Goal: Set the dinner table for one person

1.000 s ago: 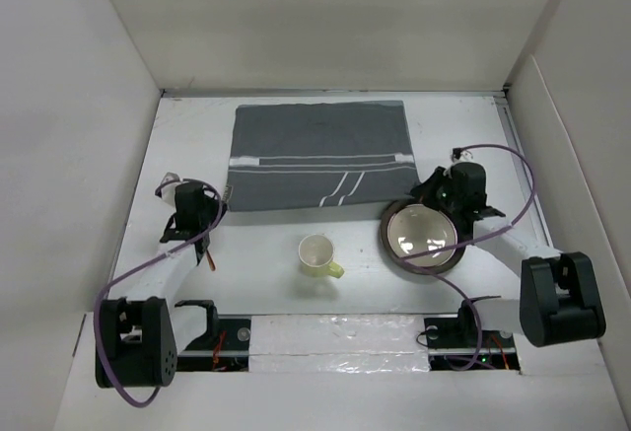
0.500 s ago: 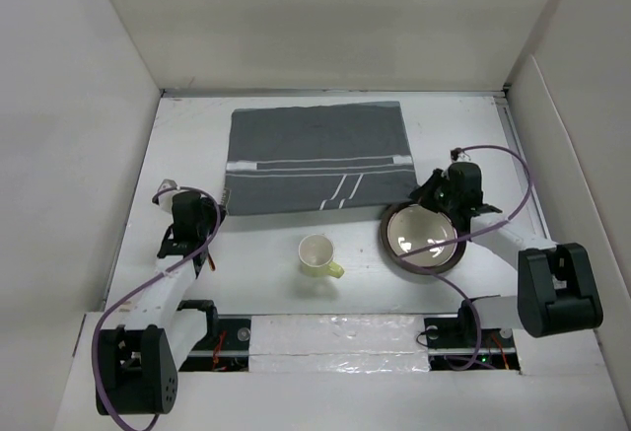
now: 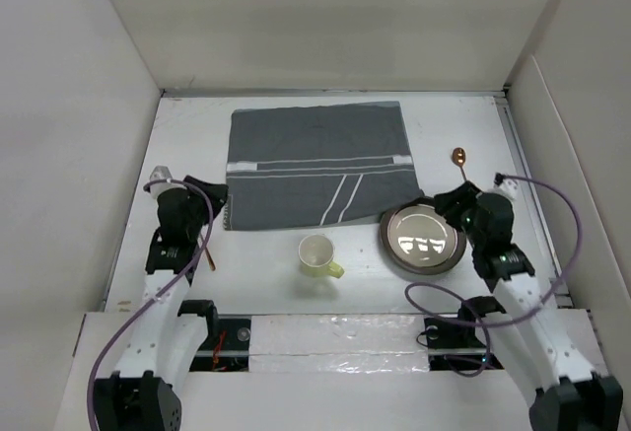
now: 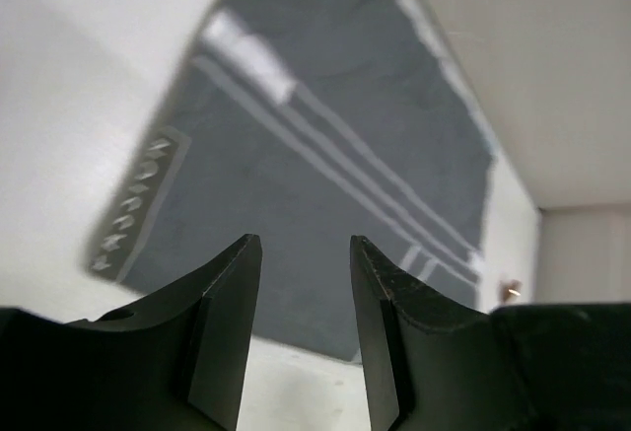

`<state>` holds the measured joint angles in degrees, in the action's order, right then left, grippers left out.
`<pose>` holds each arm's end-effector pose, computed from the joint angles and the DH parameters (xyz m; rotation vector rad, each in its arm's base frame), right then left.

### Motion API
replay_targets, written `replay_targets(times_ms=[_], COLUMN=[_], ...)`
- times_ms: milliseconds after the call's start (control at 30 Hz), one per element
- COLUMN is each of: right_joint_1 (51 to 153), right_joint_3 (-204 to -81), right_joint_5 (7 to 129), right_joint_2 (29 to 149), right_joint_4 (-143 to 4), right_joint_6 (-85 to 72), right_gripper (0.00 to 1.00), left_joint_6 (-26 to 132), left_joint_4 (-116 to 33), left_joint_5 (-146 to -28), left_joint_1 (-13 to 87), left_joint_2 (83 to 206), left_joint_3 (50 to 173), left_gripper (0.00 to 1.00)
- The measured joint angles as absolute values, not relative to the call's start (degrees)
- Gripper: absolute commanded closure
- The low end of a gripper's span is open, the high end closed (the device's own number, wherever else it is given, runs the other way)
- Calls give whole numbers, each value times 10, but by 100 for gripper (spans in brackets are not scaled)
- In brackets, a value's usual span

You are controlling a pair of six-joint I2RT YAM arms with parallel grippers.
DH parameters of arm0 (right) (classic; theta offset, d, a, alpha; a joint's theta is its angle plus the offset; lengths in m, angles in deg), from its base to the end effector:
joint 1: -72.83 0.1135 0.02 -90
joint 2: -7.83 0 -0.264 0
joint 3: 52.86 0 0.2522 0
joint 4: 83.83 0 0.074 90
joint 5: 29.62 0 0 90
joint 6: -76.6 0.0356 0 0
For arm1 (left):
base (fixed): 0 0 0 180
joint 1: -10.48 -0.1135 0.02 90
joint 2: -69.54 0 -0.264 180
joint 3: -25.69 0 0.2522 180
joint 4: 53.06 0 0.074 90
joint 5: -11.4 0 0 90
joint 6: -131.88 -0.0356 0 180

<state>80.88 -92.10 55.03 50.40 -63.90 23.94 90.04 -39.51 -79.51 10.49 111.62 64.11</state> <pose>0.1766 0.0216 0.2342 0.5648 1.9179 0.4217 0.1804 -0.0006 0.2419 -0.7706 1.7522 -0.5897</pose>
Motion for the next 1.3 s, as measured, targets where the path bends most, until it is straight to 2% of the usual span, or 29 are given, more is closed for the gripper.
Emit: replay_targets(times_ms=[133,233,433,667,800,1000,1167,1300], right_joint_1=[796,788,785,785,816,877,820,718], right_joint_3=[-885,-875,-905,-992,-1015,-1069,-1075,-1075], right_joint_5=[480,435,364,336,321,281,262,269], right_joint_2=[380,370,514,688,704,644,661,730], right_joint_4=[-547,-484,-382,-317,-264,-145,-133,-187], right_joint_6=[319,385,508,606,653,732,717,585], right_gripper=[41,41,34,34,33,29,27,25], left_joint_6=[884,874,851,829,825,835,841,841], left_joint_4=[-398,-405,-401,-401,-404,-434,-450,-450], left_joint_5=[-869,-920,-976,-1013,-1032,-1063,-1083,-1091], left_joint_1=[105,105,105,105,105,105,105,105], left_joint_2=[1078,1055,1028,1022,1022,1026,1031,1036], left_joint_3=[711,739,743,743,743,738,725,717], left_gripper=[62,62,63,63,63,64,64,64])
